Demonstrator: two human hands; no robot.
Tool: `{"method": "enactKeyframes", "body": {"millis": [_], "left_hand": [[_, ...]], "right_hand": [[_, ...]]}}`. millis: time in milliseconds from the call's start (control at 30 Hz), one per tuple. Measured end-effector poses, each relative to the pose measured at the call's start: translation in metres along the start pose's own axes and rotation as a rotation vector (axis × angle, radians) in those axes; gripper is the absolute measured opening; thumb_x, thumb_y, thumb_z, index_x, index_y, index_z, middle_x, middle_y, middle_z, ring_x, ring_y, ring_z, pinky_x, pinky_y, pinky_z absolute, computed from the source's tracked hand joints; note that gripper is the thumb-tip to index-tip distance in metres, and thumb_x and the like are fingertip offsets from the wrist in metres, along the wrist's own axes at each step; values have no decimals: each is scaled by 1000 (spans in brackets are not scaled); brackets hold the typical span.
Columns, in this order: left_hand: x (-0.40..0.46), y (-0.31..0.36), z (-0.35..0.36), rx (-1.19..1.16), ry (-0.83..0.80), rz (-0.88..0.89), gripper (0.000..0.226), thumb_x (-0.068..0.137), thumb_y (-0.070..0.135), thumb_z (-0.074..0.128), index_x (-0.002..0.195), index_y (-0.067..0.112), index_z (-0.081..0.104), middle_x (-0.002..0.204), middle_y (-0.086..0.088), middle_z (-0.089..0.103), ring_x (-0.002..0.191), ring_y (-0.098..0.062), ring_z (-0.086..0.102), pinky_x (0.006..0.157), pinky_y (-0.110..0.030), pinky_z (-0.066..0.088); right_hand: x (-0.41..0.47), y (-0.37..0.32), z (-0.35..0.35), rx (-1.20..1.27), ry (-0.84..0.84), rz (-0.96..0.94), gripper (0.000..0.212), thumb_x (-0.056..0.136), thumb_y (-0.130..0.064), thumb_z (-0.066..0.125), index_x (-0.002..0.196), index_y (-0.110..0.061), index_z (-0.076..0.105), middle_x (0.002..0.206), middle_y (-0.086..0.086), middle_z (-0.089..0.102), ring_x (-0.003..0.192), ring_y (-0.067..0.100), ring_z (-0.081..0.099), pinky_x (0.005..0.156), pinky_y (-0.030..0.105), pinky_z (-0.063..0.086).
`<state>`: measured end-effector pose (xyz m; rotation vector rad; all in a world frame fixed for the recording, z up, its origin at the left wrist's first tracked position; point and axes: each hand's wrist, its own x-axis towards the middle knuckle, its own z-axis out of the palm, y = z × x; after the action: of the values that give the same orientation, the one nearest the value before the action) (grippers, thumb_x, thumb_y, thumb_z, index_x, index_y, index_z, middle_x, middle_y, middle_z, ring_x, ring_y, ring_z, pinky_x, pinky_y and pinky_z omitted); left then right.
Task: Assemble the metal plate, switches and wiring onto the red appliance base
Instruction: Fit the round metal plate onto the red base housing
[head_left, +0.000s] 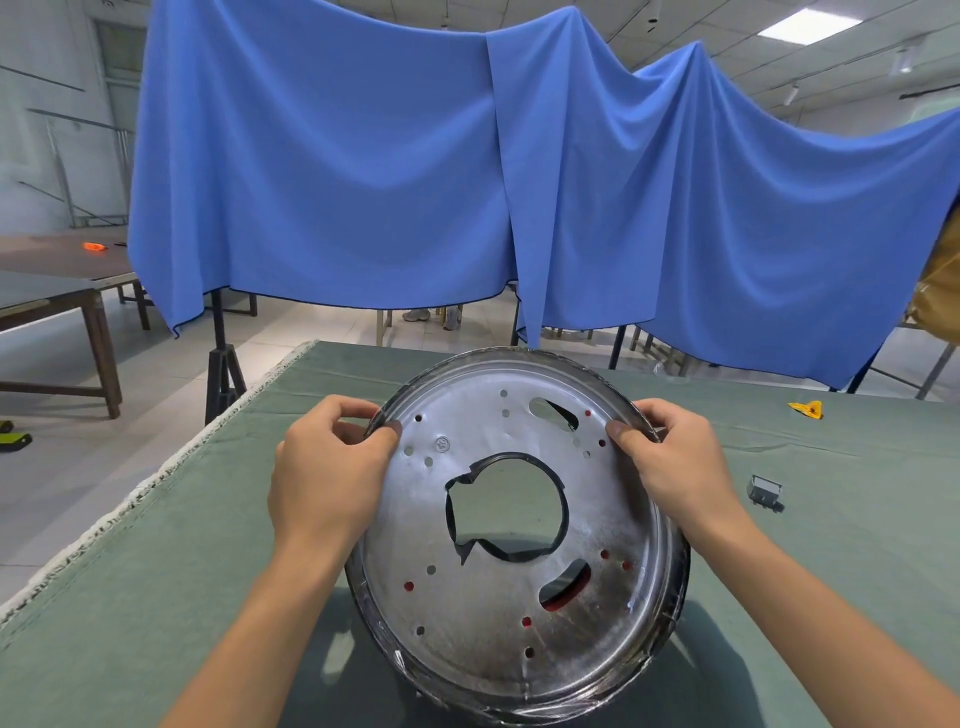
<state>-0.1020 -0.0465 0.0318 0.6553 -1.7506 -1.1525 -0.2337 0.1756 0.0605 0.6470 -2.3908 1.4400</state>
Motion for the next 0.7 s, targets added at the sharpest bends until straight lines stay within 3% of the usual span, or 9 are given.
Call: {"method": "enactKeyframes", "body": {"millis": [167,433,700], "left_hand": [[1,1,-1,-4,14,0,13,76,28,75,73,29,63,70,9,67,73,-18,63,63,-33,46],[4,0,-3,25,46,-19,20,74,32,76,68,24,59,67,8,63,70,-20,60,64,-36,47],[4,1,-6,40,54,-29,26,72,36,77,66,22,57,65,7,61,67,-20,58,60,-33,43]], "right_hand": [[0,-1,-1,2,2,0,4,89,-17,65,86,-19,67,86,1,67,81,20,60,71,30,41],[-3,-7,-2,-10,-24,-35,14,90,-12,62,93,-25,67,98,4,67,91,20,60,81,34,46],[-5,-11,-3,-12,-65,-27,26,90,-5,59,112,-17,67,110,5,65,102,22,60,96,45,45]]}}
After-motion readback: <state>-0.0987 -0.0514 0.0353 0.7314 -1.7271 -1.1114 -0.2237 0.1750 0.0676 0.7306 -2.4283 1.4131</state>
